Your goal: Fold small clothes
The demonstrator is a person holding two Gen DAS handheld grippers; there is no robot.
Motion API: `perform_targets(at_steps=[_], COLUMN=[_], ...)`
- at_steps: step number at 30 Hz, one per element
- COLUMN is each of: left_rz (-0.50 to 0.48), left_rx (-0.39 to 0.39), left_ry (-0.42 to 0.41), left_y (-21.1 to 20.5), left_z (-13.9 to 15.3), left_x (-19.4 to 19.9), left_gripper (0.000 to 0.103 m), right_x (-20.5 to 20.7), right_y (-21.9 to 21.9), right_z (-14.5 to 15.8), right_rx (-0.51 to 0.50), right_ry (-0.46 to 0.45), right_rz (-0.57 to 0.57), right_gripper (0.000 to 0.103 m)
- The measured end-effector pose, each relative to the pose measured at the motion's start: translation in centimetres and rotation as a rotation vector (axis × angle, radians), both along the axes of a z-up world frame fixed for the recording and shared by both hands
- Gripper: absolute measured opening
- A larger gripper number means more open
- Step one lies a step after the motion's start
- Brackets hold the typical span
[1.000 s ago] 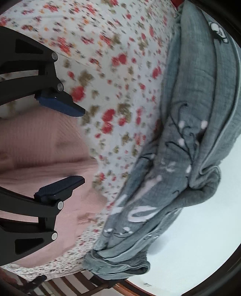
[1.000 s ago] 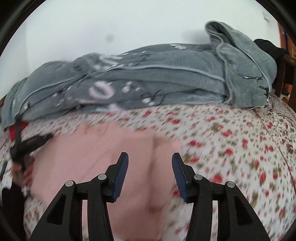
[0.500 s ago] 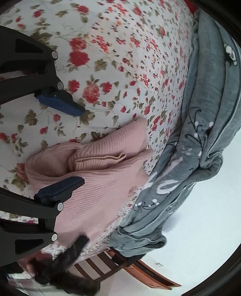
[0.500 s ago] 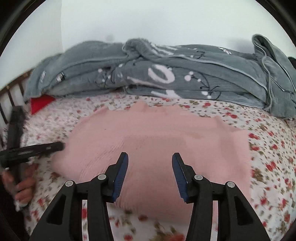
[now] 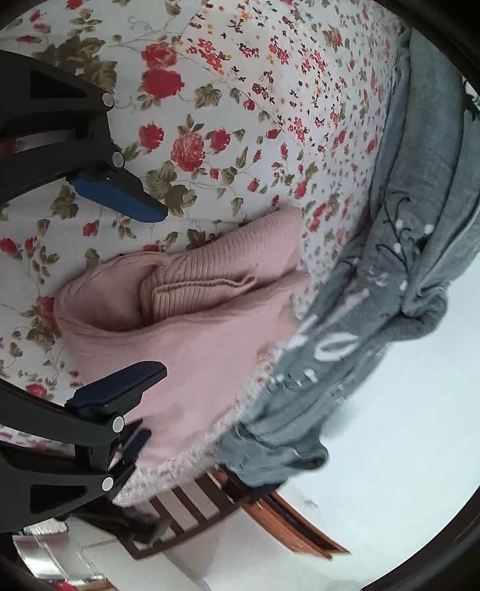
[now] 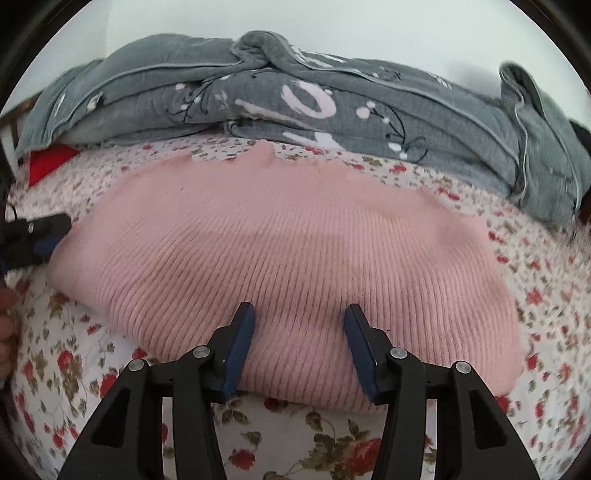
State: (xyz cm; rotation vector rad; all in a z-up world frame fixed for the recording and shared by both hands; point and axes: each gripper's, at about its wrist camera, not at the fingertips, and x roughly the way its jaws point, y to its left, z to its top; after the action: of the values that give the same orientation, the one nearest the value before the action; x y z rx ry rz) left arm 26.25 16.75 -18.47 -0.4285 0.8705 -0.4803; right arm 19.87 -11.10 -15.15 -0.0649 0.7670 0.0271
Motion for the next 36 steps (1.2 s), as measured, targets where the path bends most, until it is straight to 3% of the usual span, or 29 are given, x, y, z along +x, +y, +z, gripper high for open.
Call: perform_targets(at_steps=[3, 6, 12, 14, 17, 19, 23, 26, 30, 36], left_rz=[-0.021, -0.062, 0.029, 0.083, 0.139, 0.153, 0.164, 0.171, 0.165, 0.114], left_rx=[0.065, 0.078, 0.035, 0.037, -0.001, -0.065, -0.076, -0.045, 0.018, 0.101], left_ry=[0.030, 0.058, 0.146, 0.180, 0.246, 0.274, 0.254, 0.243, 0.217, 0.202], left_y=[-1.7, -3.1, -3.9, -3.8, -3.3, -2.7, -3.2, -4.8, -8.9, -17.2], left_z=[0.1, 0.1, -0.2, -0.2, -0.2, 0.5, 3.4, 5.6, 8.7, 11.3], left_x=[0.7, 1.6, 3.7, 3.9, 4.2, 4.1, 3.9, 3.8, 3.9, 4.4], left_gripper=[0.076, 0.077, 0.074, 0.056, 0.029, 0.026, 0.024, 0.023, 0.023, 0.022], right_x=[0.2, 0.3, 0.3, 0.4, 0.7, 0.2, -2.7, -5.1, -6.5, -8.4], right_y=[0.4, 0.6, 0.5, 0.3, -1.4, -3.5, -7.2, -9.8, -13.6, -18.4], right_z=[-0.1, -0.2, -0.2, -0.1, 0.8, 2.0, 4.6, 6.1, 7.6, 7.2], right_rx=[-0.031, -0.050, -0.054, -0.037, 0.081, 0.206, 0.280, 0.248, 0.192, 0.169], right_ry=[-0.002, -0.001, 0.005, 0.008, 0.048, 0.075, 0.013, -0.051, -0.082, -0.070], right_rz=[-0.001, -0.003, -0.005, 0.004, 0.052, 0.078, 0.037, 0.026, -0.027, -0.083], right_gripper=[0.051, 0.051, 0.051, 0.053, 0.055, 0.054, 0.054, 0.054, 0.054, 0.054])
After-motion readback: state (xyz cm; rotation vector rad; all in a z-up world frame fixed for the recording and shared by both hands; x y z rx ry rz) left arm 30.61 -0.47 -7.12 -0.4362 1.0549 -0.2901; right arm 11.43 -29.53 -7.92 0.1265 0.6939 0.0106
